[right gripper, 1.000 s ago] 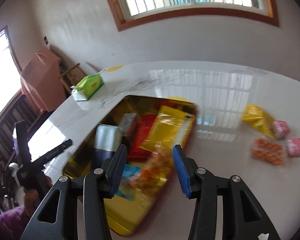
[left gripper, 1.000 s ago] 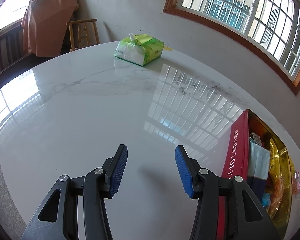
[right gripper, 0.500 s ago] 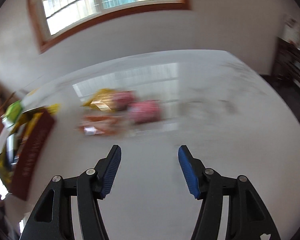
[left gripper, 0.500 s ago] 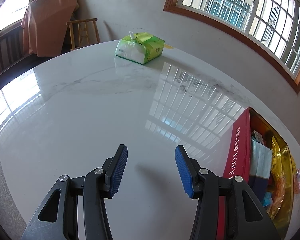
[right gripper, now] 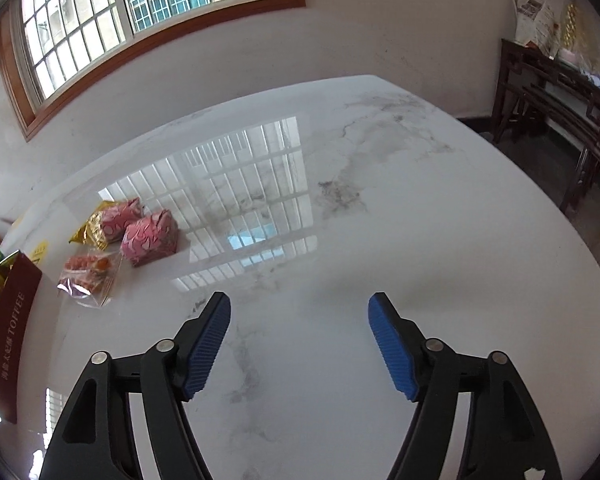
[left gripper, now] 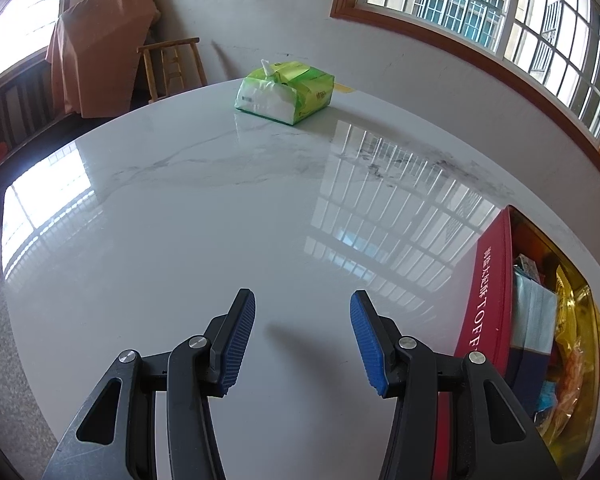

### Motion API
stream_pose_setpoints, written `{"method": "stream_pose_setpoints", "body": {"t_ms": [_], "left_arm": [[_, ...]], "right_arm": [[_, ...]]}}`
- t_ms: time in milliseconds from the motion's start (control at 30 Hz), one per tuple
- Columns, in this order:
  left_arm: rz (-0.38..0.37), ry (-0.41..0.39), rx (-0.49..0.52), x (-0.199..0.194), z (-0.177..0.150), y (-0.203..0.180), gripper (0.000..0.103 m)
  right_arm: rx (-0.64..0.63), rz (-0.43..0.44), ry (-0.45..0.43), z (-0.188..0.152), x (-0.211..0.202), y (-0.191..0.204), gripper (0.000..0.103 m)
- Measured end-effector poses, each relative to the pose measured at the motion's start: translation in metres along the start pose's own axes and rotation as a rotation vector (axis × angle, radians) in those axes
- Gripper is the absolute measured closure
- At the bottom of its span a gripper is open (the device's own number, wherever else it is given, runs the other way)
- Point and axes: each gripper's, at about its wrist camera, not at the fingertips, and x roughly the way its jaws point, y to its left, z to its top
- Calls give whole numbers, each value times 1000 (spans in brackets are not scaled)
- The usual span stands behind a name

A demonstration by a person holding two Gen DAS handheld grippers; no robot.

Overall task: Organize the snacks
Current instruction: 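Move the right gripper toward the pink candies while the left gripper moves to the orange packet, then grasp the orange twist snack packet with the left gripper and lift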

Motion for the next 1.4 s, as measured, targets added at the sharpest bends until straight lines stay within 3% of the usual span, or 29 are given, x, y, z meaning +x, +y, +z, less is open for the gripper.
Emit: {"method": "stream_pose_setpoints", "body": {"t_ms": [267, 367, 467, 533, 600, 700, 800, 867, 933, 967, 1067, 1200, 1400], "left_arm": [[31, -3, -3, -4, 1, 3, 52], [31, -39, 37, -26, 0, -1, 52], [-43, -99, 100, -65, 7, -20, 52], [-138, -98, 186, -91, 16, -52, 52], [-237, -13, 255, -100, 21, -84, 45], [-473, 251, 315, -102, 17, -152, 45], [-633, 471, 316, -100, 4, -220, 45], [-702, 576, 289, -98, -10, -257, 45], [-681, 690, 269, -83, -24, -298, 45], [-672, 767, 215, -70, -34, -313, 45], [-640, 892, 78, -42, -54, -338, 45], [-560, 908, -14, -16, -66, -361, 45], [-367, 903, -103, 9, -73, -375, 45]], "right_arm": [[58, -22, -10, 5, 2, -14, 27], [70, -7, -6, 6, 4, -19, 26], [72, 3, 7, 7, 7, -20, 25], [58, 21, 17, 8, 10, -18, 24], [51, 42, 14, 7, 9, -17, 22], [70, 67, 1, 7, 7, -20, 22], [98, 100, -20, 6, 3, -25, 22], [104, 120, -25, 6, 2, -26, 22], [107, 139, -31, 7, 1, -27, 22], [109, 149, -35, 6, 0, -27, 22], [118, 190, -48, 6, -2, -30, 22], [121, 242, -65, 5, -6, -32, 21], [125, 293, -105, 4, -13, -34, 16]]}}
